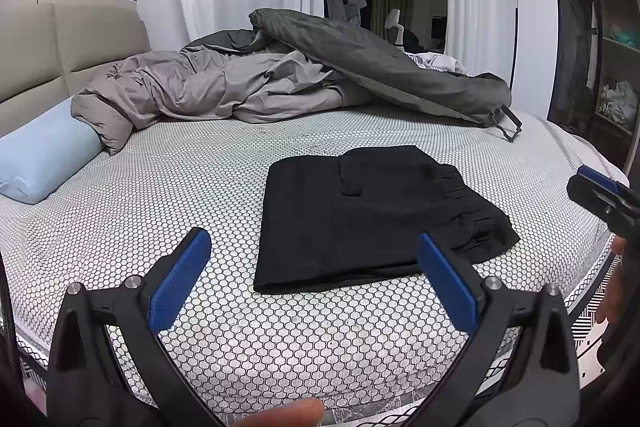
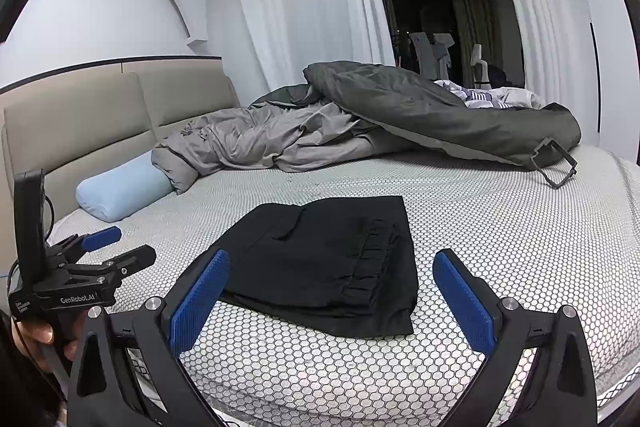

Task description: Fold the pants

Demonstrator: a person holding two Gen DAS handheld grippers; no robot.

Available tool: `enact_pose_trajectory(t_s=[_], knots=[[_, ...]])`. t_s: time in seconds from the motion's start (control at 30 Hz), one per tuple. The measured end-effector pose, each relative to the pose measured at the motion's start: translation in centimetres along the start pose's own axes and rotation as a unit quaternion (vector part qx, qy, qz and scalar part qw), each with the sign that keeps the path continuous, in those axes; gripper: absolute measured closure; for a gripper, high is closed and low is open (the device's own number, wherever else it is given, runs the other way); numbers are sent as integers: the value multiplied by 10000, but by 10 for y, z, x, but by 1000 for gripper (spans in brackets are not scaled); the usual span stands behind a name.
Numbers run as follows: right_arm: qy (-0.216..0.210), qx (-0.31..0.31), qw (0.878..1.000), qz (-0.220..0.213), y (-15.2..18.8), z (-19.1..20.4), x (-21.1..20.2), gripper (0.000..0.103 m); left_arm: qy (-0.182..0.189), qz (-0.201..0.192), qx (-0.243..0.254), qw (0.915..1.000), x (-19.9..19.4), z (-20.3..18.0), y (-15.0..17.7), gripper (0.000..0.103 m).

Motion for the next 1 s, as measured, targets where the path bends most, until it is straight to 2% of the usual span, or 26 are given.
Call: enact_pose_trajectory(t_s=[1.0], knots=[[1,-146,9998,97,4,7,7,0,63,43,21,10000,3,-1,10,1]])
Point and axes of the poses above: each gripper's, at about its wrist camera, not at the fingertips, and x roughly the way its jaws point, z to its left, y to its underside, the point moved 5 cm from there along x, roughly the way its jaws point, and after that the axes turned 14 degrees about x, right-handed, at the moved point
